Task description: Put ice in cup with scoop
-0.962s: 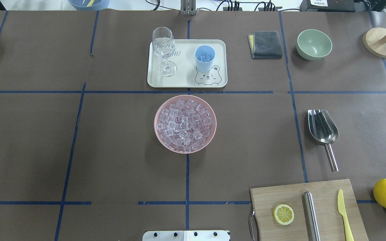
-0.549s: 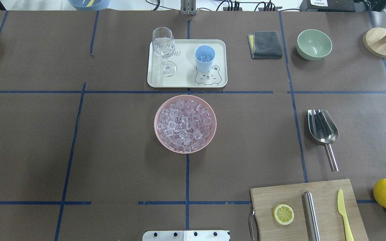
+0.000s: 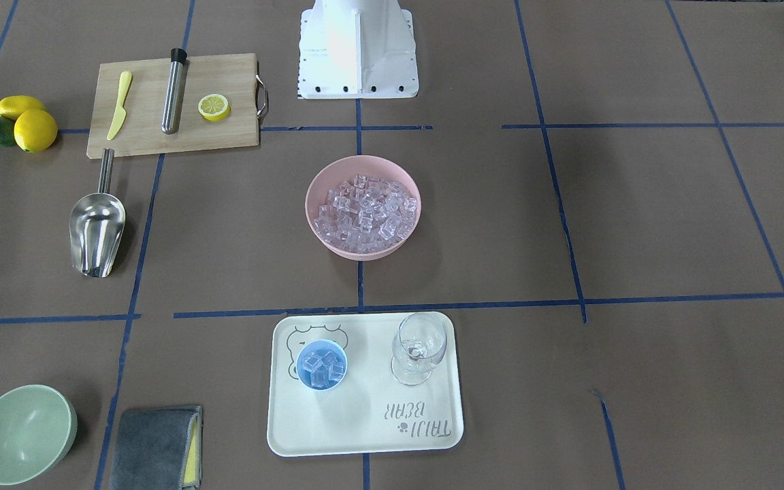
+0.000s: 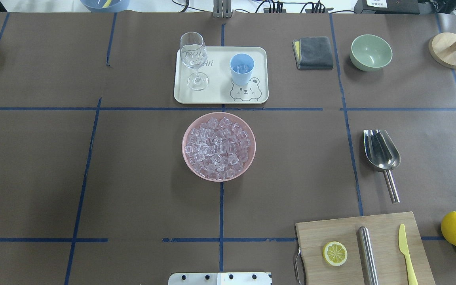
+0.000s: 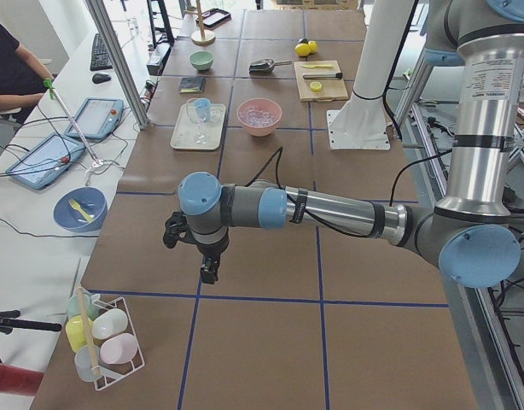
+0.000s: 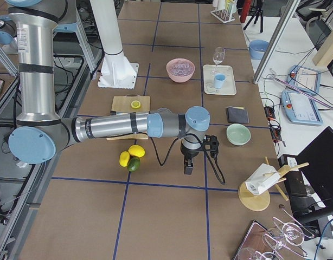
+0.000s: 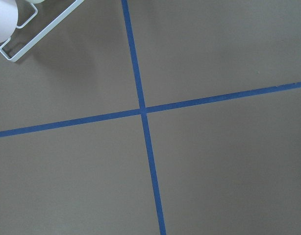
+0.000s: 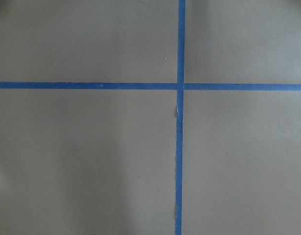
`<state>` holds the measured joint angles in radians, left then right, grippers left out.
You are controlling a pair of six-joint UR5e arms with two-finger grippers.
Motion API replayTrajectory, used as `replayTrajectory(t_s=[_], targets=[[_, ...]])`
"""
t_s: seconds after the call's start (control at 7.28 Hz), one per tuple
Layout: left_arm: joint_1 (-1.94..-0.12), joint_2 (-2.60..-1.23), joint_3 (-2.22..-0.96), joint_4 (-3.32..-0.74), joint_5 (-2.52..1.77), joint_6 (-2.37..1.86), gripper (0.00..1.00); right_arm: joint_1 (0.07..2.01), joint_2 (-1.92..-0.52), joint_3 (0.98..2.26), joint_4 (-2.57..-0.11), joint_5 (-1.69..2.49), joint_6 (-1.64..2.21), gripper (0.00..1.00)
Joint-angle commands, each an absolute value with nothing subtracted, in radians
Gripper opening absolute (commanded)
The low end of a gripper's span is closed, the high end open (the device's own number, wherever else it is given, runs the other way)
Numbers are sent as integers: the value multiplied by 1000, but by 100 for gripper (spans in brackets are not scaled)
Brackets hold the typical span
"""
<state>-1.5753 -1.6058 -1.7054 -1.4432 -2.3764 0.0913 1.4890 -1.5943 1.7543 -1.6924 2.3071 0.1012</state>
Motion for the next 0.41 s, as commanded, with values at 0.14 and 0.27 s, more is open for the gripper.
replayTrajectory(t_s=[0.14, 0.27], targets=[[-1574, -1601, -1713, -1445, -2375, 80, 100, 1488, -1592, 1747, -1692, 2307, 110, 100], [-1574, -1603, -1713, -1445, -2375, 80, 100, 1488, -1592, 1747, -1692, 2307, 110, 100]])
